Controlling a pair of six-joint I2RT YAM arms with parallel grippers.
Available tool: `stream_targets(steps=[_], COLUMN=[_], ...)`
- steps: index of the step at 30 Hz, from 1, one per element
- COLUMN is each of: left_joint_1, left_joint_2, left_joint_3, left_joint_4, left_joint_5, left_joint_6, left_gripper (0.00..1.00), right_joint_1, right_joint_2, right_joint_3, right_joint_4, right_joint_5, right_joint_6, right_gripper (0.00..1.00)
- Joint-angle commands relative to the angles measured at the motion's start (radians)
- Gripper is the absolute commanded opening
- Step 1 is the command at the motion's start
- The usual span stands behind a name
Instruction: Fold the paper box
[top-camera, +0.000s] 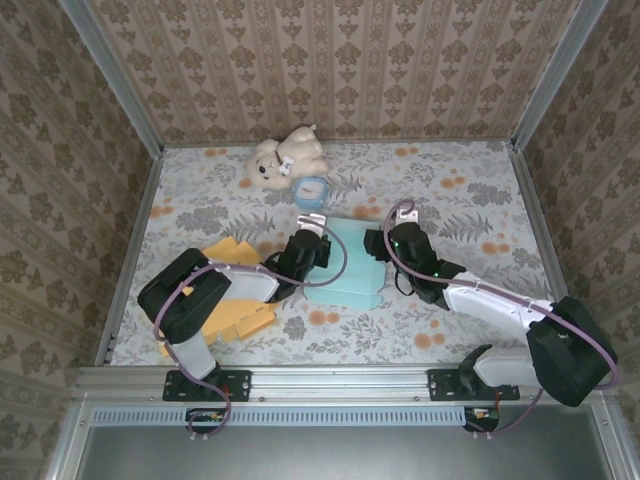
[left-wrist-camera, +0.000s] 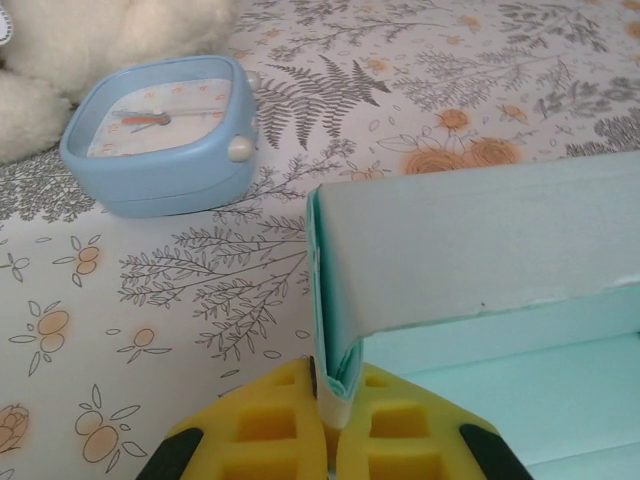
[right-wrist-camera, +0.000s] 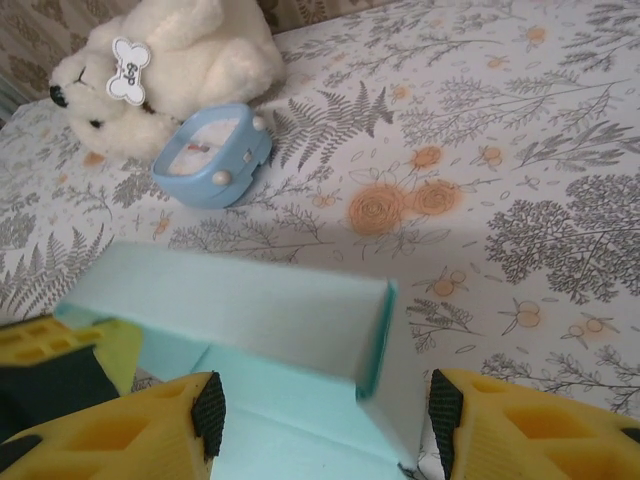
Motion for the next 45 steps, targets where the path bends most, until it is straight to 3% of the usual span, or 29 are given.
stream_targets(steps=[1,16,23,27,33,38,45], left_joint_1=[-0.013,-0.017,-0.016,-0.016,-0.020,-0.026,-0.023], left_joint_2=[0.023,0.130,0.150,0.136,0.081,0.020,-0.049], left_joint_3=[-0.016,-0.063,-0.016,-0.013,-0.051,-0.081,-0.136], left_joint_4=[0.132,0.336,0.273,0.258,0.264,0.238,0.195], left_joint_5=[-0.013,0.049,-0.058,-0.054,0.027,0.064,0.069], left_joint_6=[0.102,0.161,0.142,0.131,0.127,0.123,0.112], left_gripper=[0.00,0.00,0.00,0.12,0.20,0.32,0.33], right_joint_1=[-0.019,-0.037,-0.037,-0.037,-0.037,-0.037,-0.037], right_joint_2=[-0.009,0.186,0.200,0.203,0.210,0.220,0.222], right_joint_3=[0.047,-0.008,-0.044,-0.044,-0.034,-0.022,-0.007], right_joint_4=[-0.108,0.046,0.084,0.077,0.064,0.058,0.037], right_joint_5=[0.000,0.073,0.077,0.082,0.108,0.109,0.107], right_joint_6=[0.014,-0.066,-0.057,-0.037,-0.023,-0.017,-0.023], right_gripper=[0.60,0.58,0.57,0.57,0.57,0.57,0.57])
